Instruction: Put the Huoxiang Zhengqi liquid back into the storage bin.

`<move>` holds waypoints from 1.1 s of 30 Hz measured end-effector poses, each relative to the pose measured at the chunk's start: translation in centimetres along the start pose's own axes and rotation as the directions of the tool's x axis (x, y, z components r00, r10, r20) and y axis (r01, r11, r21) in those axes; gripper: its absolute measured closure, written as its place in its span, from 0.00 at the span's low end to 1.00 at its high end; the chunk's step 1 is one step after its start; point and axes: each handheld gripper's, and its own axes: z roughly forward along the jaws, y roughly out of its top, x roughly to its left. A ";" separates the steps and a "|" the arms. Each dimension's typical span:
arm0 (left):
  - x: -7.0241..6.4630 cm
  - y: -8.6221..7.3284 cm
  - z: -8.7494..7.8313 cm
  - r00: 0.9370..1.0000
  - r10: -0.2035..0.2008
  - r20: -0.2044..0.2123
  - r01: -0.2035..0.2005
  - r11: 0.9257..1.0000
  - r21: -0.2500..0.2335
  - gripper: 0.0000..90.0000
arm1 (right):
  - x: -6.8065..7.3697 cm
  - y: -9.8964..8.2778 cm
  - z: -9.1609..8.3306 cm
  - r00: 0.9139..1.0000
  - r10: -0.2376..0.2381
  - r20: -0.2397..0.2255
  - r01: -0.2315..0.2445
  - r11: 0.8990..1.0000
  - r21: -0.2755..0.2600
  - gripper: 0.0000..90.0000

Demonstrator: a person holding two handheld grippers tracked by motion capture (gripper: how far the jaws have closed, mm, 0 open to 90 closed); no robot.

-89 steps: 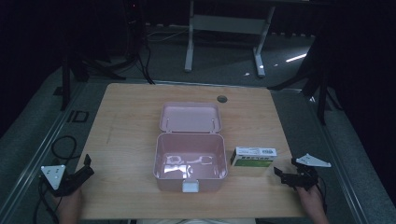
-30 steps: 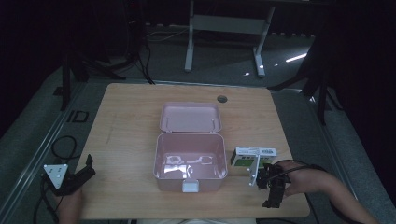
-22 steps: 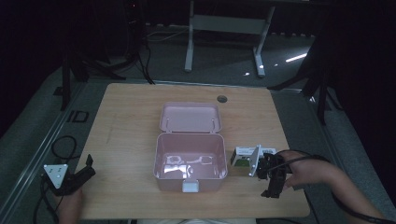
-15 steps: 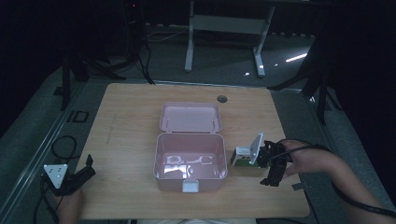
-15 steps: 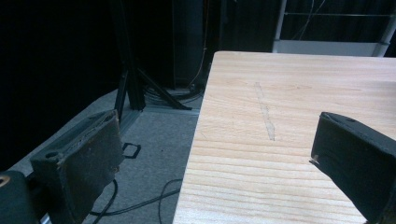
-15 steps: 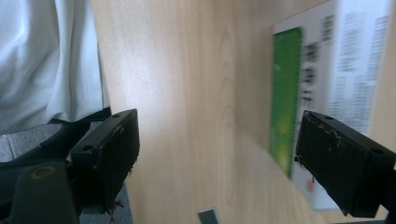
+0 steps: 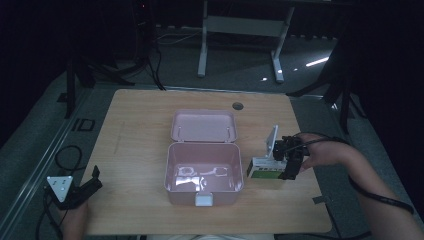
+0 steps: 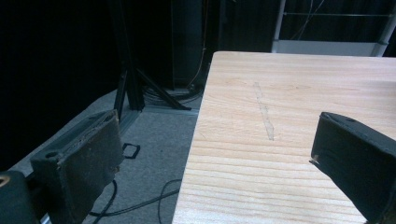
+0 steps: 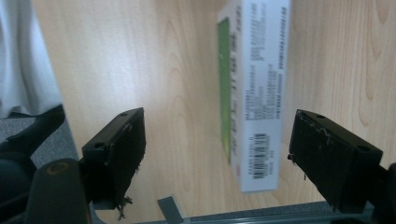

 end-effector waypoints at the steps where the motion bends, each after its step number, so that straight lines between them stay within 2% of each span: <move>1: 0.0 0.0 0.0 1.000 0.001 0.000 -0.001 1.000 0.000 0.03 | -0.3 0.0 0.1 1.000 0.005 -0.006 -0.005 1.000 0.000 0.20; 10: 0.0 0.0 0.0 1.000 0.003 0.003 -0.003 1.000 0.001 0.03 | -2.2 0.3 0.6 1.000 0.001 -0.017 -0.001 1.000 -0.005 0.26; 14: 0.0 0.0 0.0 1.000 0.004 0.003 -0.004 1.000 0.001 0.03 | -2.5 0.5 1.3 1.000 -0.006 -0.029 0.006 1.000 0.009 0.27; 19: 0.0 0.0 0.0 1.000 0.004 0.004 -0.004 1.000 0.001 0.03 | -2.9 0.7 2.5 0.999 -0.020 -0.037 0.021 0.999 0.028 0.34; 21: 0.0 0.0 0.0 1.000 0.005 0.004 -0.005 1.000 0.001 0.03 | -3.1 0.6 2.9 0.998 -0.019 -0.052 0.020 0.999 0.036 0.37; 27: -0.1 0.0 0.0 1.000 0.007 0.005 -0.007 1.000 0.001 0.03 | -3.7 0.4 4.2 0.998 -0.017 -0.058 0.020 0.998 0.056 0.44; 33: -0.1 0.0 0.0 1.000 0.009 0.003 -0.009 1.000 0.001 0.03 | -3.8 0.5 5.1 0.998 -0.028 -0.059 0.031 0.998 0.051 0.49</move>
